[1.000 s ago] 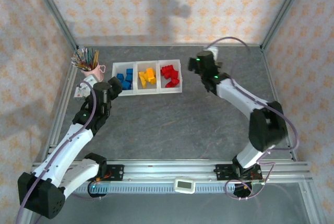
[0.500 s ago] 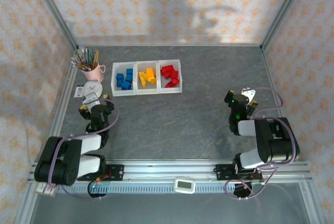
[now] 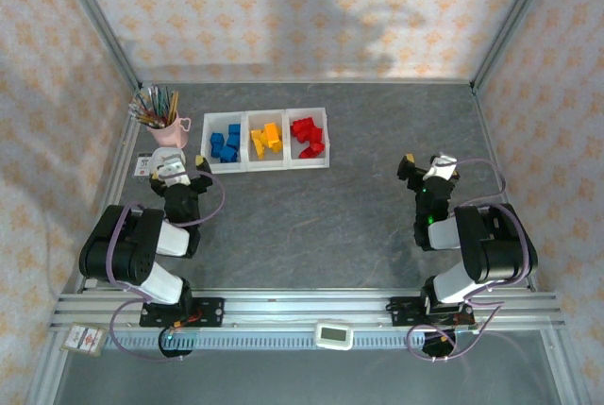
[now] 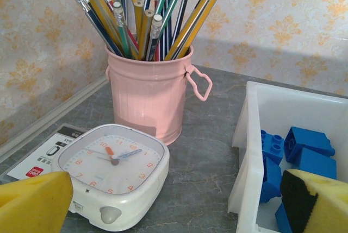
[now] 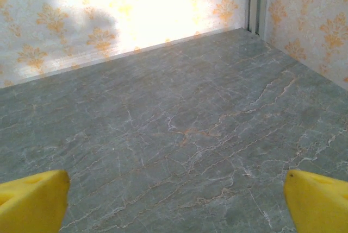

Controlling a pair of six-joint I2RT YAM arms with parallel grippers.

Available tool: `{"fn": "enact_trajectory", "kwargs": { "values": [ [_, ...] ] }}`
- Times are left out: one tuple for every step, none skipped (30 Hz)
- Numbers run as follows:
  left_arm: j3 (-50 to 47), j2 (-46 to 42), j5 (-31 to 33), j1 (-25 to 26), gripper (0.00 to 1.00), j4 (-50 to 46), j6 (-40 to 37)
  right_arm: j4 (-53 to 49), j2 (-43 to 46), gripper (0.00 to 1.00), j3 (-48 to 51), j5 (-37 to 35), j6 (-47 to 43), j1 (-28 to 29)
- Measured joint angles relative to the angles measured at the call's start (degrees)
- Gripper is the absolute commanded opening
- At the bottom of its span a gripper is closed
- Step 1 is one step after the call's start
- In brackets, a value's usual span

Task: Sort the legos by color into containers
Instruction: Reset both arms

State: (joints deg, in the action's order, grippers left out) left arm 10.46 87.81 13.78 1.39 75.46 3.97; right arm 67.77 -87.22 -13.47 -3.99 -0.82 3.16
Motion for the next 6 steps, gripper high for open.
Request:
{"fn": "enact_trajectory", "kwargs": {
  "values": [
    [0.0,0.1,0.1,0.0,0.99,0.3,0.0,0.1,0.0,1.00,0.0,0.2,0.0,0.0],
    [0.0,0.1,0.1,0.0,0.99,0.3,0.0,0.2,0.0,1.00,0.0,0.4,-0.2,0.0],
    [0.0,0.1,0.1,0.0,0.99,0.3,0.0,0.3,0.0,1.00,0.0,0.6,-0.2,0.0],
    [0.0,0.1,0.1,0.0,0.99,0.3,0.0,0.4,-0.1,1.00,0.0,0.8,-0.2,0.0],
    [0.0,0.1,0.1,0.0,1.00,0.4,0.0,0.4,-0.1,1.00,0.0,1.0,-0.2,0.0],
    [0.0,0.1,0.1,0.0,0.99,0.4,0.0,0.5,-0.1,1.00,0.0,1.0,-0.4,0.0]
  ]
}}
